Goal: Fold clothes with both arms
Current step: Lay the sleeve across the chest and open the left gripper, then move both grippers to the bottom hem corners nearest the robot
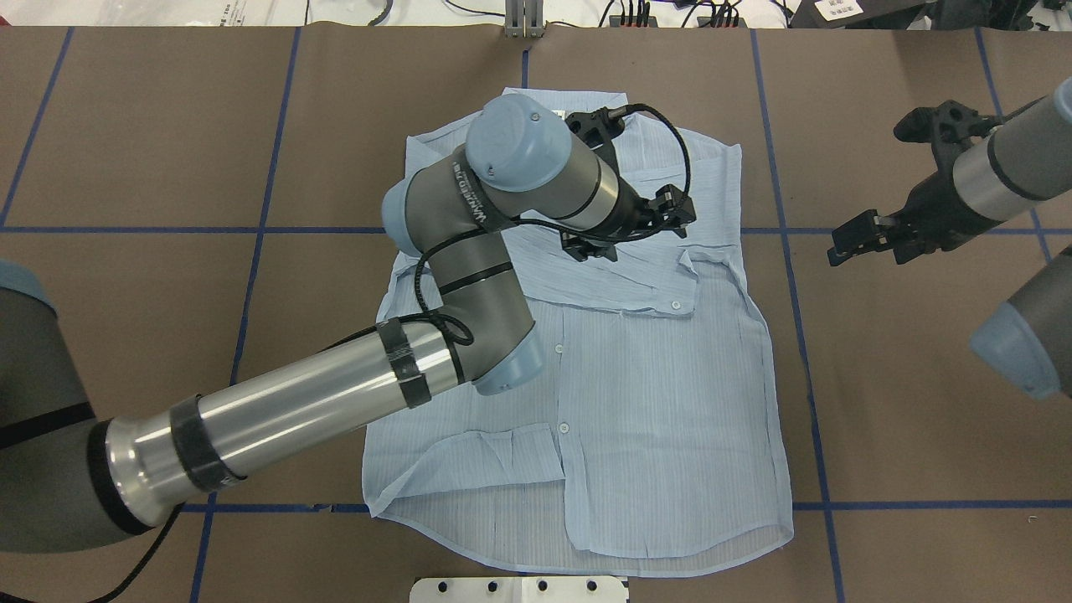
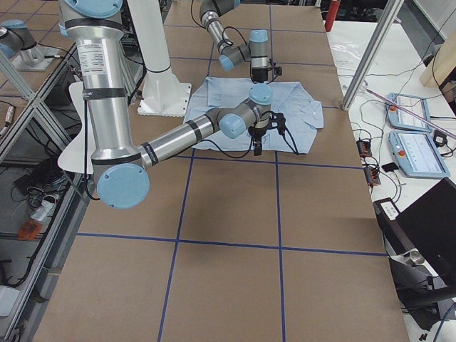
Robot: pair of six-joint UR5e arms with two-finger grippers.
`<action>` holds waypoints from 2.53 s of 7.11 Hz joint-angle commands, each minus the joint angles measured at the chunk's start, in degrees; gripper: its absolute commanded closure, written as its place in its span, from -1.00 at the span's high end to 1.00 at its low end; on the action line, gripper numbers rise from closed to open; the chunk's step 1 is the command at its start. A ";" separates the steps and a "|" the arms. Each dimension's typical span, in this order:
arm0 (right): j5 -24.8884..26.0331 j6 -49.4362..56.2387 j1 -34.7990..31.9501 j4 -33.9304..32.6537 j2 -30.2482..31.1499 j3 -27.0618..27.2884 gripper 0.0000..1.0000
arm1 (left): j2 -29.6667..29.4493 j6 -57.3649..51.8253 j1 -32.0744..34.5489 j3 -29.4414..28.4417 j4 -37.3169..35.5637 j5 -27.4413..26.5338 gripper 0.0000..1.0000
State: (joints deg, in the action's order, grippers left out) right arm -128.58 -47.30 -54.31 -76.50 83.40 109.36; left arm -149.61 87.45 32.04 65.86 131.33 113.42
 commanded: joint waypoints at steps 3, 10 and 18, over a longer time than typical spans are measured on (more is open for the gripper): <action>11.83 -18.94 17.71 1.79 5.28 9.03 1.00 | 22.83 -8.95 0.92 35.77 -22.65 0.05 0.97; 29.88 -34.52 42.27 13.30 16.18 9.90 0.96 | 30.78 -14.15 0.57 48.84 -31.05 -0.57 0.96; 29.53 -34.70 43.06 11.29 16.36 10.61 -0.52 | 30.70 -15.47 0.75 48.05 -31.05 -0.57 0.95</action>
State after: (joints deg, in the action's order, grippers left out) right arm -99.09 -82.01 -11.31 -64.44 99.76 120.02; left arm -118.85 71.96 32.78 113.95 100.28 112.83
